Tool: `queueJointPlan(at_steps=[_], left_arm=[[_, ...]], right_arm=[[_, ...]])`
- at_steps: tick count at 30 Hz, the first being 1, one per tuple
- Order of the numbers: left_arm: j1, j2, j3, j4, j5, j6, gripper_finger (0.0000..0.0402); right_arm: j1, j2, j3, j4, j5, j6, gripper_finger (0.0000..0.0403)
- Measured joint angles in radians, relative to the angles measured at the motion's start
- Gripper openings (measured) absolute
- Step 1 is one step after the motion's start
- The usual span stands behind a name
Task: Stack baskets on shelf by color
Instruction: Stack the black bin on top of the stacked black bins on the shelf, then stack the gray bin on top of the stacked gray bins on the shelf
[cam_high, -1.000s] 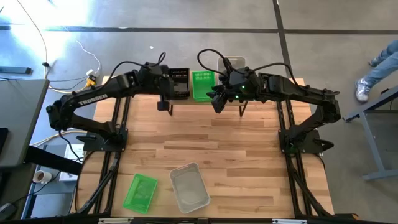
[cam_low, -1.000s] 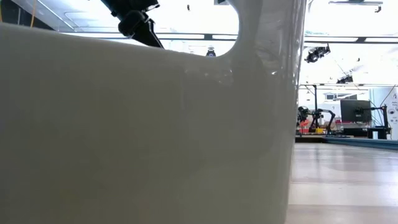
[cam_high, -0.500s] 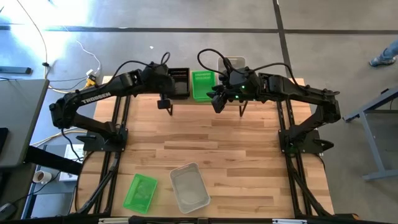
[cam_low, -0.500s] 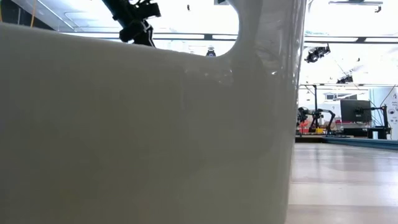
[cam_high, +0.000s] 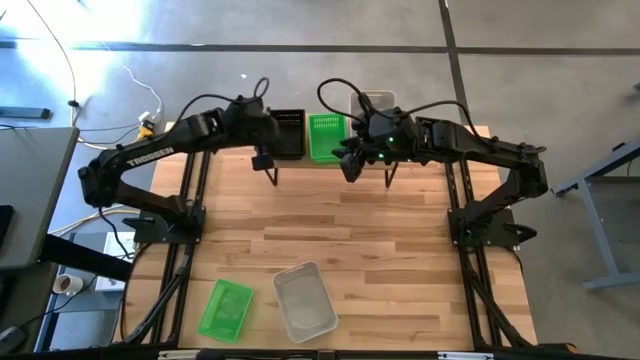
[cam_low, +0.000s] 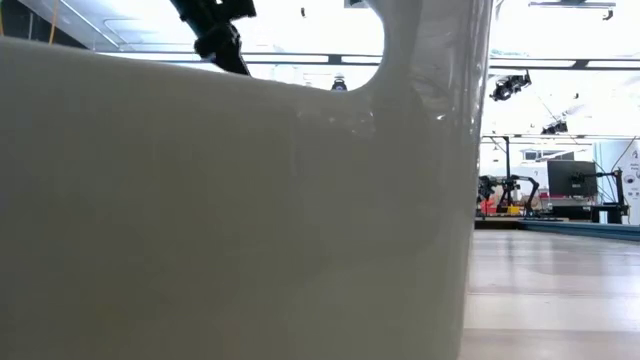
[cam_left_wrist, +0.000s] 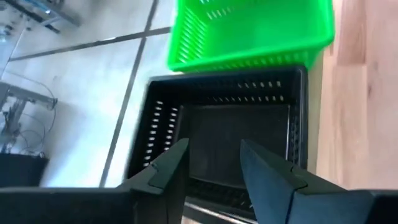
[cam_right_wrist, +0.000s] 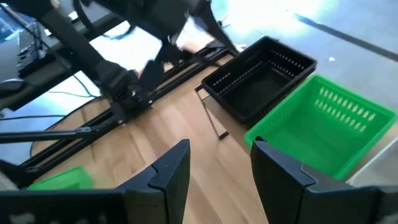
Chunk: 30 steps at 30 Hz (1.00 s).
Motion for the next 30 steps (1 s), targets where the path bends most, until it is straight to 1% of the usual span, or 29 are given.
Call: queueJointPlan(at_steps=[4,7,11,15,19,23,30], left_arm=[[-0.022,-0.018,0.073,-0.086,0.018,-0.155,0.0133],[-0.053,-0.034,0.106,-0.151,0.060,-0.270,0.0133],[-0.110,-0.064,0.109,-0.233,0.113,-0.406,0.0132],[-0.186,-0.078,0.107,-0.329,0.127,-0.538,0.0131],[-0.280,-0.098,0.063,-0.342,0.119,-0.640,0.0131],[-0.372,-0.115,0.017,-0.340,0.088,-0.725,0.0131],[-0.528,-0.122,-0.023,-0.345,0.008,-0.842,0.0131]], right_arm=[[0.004,0.000,-0.003,-0.003,-0.059,0.003,0.0154],[0.021,0.003,-0.003,-0.017,-0.074,0.000,0.0154],[0.054,0.003,-0.003,-0.045,-0.075,0.003,0.0154],[0.088,0.003,-0.003,-0.098,-0.091,0.089,0.0154],[0.132,0.019,-0.003,-0.186,-0.127,0.184,0.0154],[0.185,0.056,-0.003,-0.249,-0.139,0.273,0.0154],[0.284,0.129,-0.003,-0.246,-0.137,0.434,0.0154]])
